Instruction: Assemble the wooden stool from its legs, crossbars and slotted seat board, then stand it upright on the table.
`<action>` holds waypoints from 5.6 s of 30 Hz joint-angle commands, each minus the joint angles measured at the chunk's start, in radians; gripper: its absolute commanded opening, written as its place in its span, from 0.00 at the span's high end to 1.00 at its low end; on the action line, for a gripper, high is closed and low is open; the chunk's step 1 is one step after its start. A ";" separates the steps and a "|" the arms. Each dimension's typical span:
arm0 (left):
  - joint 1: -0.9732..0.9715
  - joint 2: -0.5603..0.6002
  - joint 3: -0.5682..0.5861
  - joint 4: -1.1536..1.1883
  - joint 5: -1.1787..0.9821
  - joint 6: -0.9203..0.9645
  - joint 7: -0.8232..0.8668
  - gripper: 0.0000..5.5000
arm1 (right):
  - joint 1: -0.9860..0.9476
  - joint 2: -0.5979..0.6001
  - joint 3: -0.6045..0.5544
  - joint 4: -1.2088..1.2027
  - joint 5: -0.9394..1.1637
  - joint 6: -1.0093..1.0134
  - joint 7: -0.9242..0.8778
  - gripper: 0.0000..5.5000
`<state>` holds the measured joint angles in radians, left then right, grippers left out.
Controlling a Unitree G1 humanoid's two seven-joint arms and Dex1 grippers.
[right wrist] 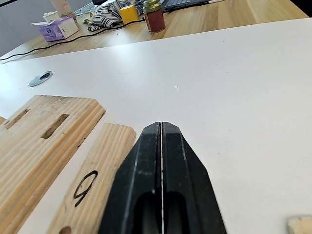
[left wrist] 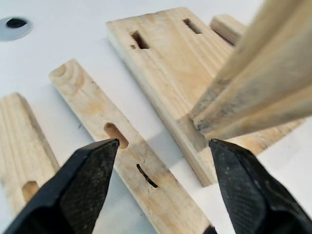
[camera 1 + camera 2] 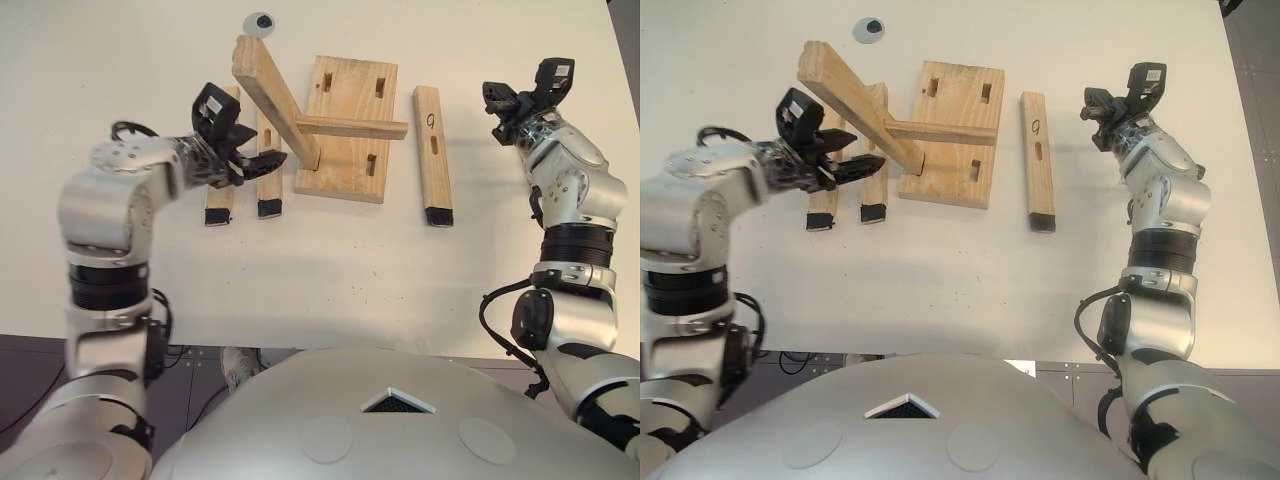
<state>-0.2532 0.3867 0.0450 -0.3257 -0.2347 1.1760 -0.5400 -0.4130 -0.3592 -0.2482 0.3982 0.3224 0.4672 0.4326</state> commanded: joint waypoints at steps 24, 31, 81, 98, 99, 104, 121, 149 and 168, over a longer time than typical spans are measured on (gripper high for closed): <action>-0.019 -0.177 0.026 0.137 0.015 0.065 0.314 0.38 | 0.026 0.076 -0.018 -0.016 0.008 -0.047 -0.081 1.00; 0.055 -0.133 0.005 0.134 0.037 0.095 0.338 0.38 | 0.016 0.061 -0.023 -0.023 0.005 -0.037 -0.077 1.00; -0.707 0.016 0.093 0.245 -0.644 -0.137 -0.283 0.64 | -0.686 -0.073 -0.252 0.013 0.840 0.654 0.509 0.27; -0.629 0.092 -0.024 0.247 -0.560 -0.201 -0.330 0.64 | -0.653 -0.160 -0.235 0.004 0.840 0.695 0.605 0.59; -0.632 0.093 -0.025 0.243 -0.564 -0.198 -0.334 0.64 | -0.641 -0.163 -0.228 -0.006 0.838 0.695 0.608 0.59; -0.632 0.093 -0.032 0.244 -0.567 -0.204 -0.338 0.64 | -0.621 -0.157 -0.186 0.000 0.776 0.647 0.594 0.51; -0.591 0.088 -0.087 0.228 -0.572 -0.163 -0.389 0.64 | -0.606 -0.122 -0.168 -0.019 0.826 0.703 0.567 0.40; -0.661 0.046 0.093 0.263 -0.649 -0.196 -0.236 0.33 | -0.541 -0.125 -0.078 -0.125 0.553 0.326 0.465 0.63; -0.592 0.031 0.170 0.295 -0.676 -0.191 -0.117 0.33 | -0.167 -0.121 0.078 -0.250 0.389 0.163 0.589 0.63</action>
<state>-0.8589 0.4226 0.2126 -0.0398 -0.9041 0.9752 -0.6655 -0.5838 -0.4821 -0.1802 0.1537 0.7066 0.6226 1.0118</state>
